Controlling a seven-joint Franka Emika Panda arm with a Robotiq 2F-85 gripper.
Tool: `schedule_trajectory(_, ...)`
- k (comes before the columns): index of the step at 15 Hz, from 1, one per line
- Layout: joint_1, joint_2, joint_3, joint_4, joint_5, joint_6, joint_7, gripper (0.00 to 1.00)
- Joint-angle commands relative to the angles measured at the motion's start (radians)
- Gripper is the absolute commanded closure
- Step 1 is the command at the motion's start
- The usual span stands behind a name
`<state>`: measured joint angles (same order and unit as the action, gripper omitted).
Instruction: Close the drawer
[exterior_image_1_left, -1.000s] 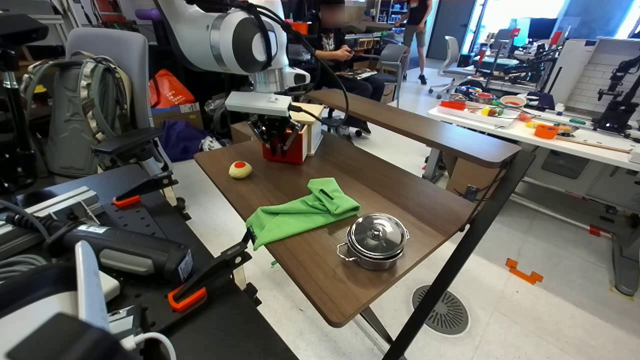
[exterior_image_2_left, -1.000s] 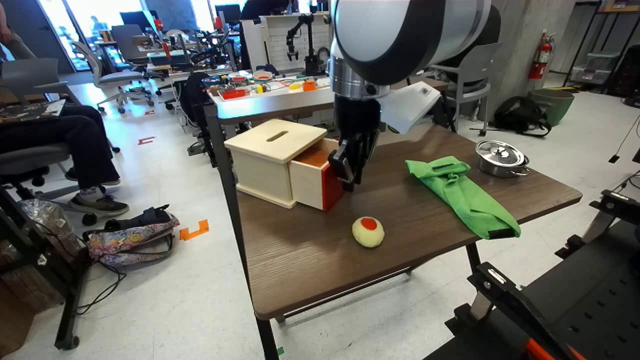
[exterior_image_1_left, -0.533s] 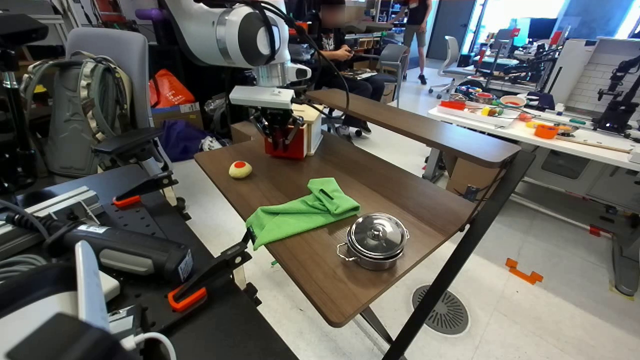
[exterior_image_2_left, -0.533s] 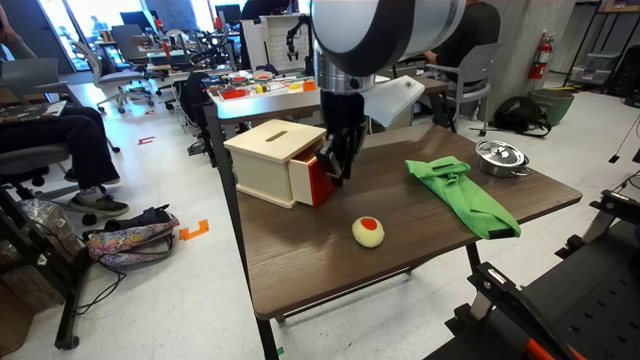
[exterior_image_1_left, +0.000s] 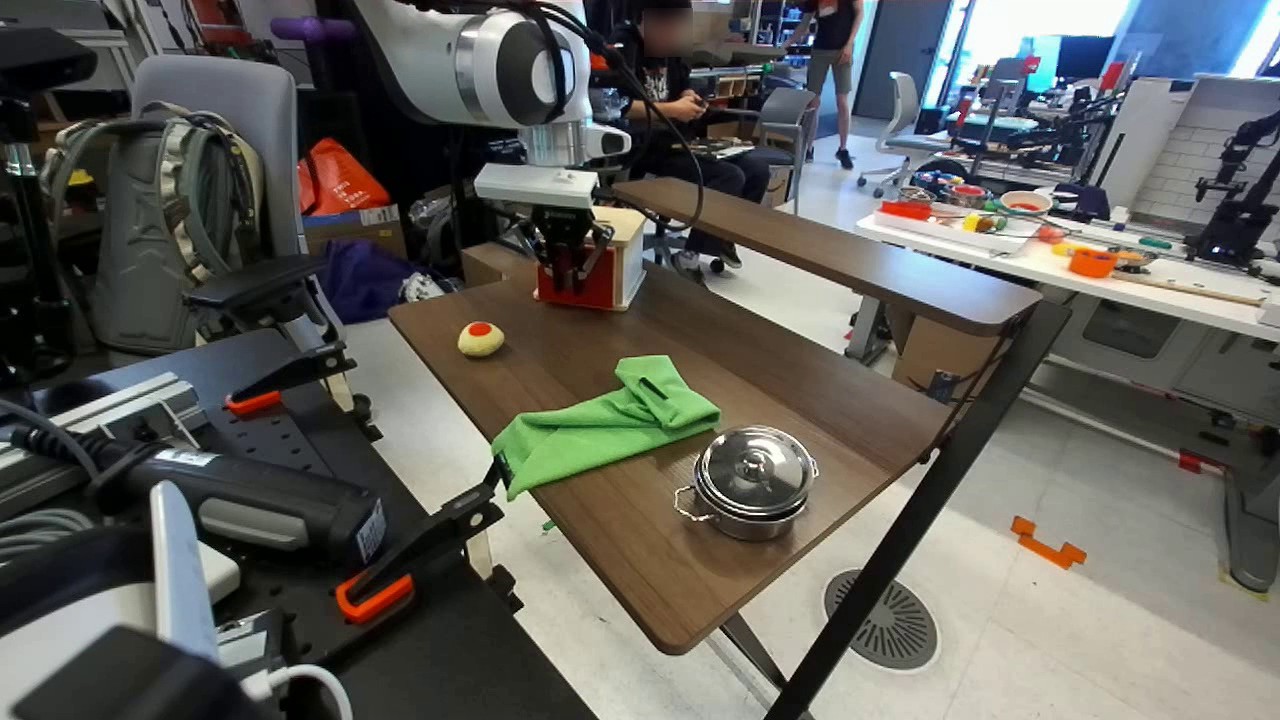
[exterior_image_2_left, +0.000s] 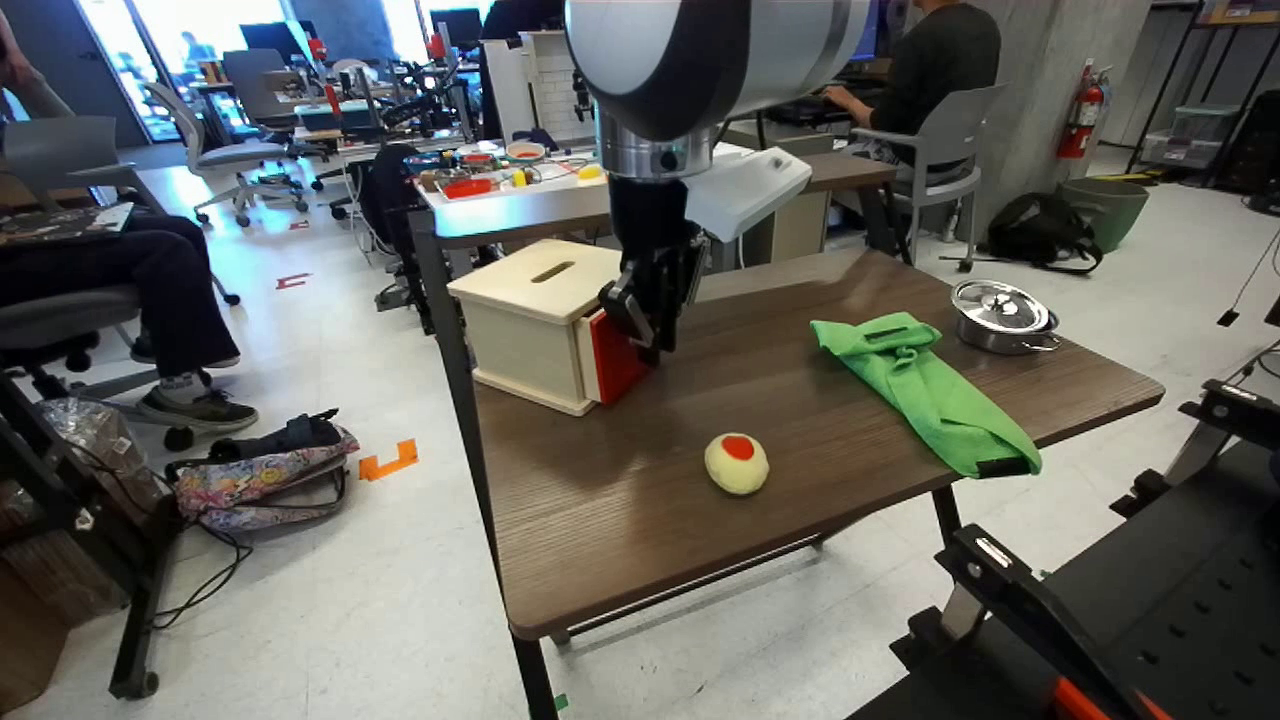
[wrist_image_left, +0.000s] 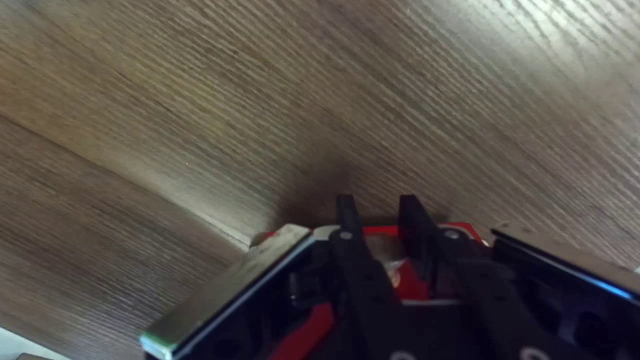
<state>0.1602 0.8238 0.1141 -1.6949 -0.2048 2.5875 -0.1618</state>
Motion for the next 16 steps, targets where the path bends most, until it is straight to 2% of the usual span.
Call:
schedule_trajectory(1, 0.018, 0.059, 0.004, 0.113, 0.022, -0.063, 0.002, 0.94)
schedule_trajectory(6, 0.030, 0.105, 0.003, 0.181, 0.026, -0.091, 0.005, 0.94)
schedule_trajectory(7, 0.033, 0.107, 0.000, 0.187, 0.025, -0.104, 0.007, 0.49)
schedule_trajectory(9, 0.036, 0.117, -0.001, 0.203, 0.024, -0.116, 0.009, 0.41)
schedule_trajectory(14, 0.039, 0.137, -0.001, 0.215, 0.026, -0.121, 0.009, 0.05)
schedule_trajectory(15, 0.039, 0.136, 0.000, 0.212, 0.026, -0.117, 0.009, 0.00)
schedule_trajectory(16, 0.038, 0.134, 0.000, 0.206, 0.026, -0.115, 0.008, 0.00)
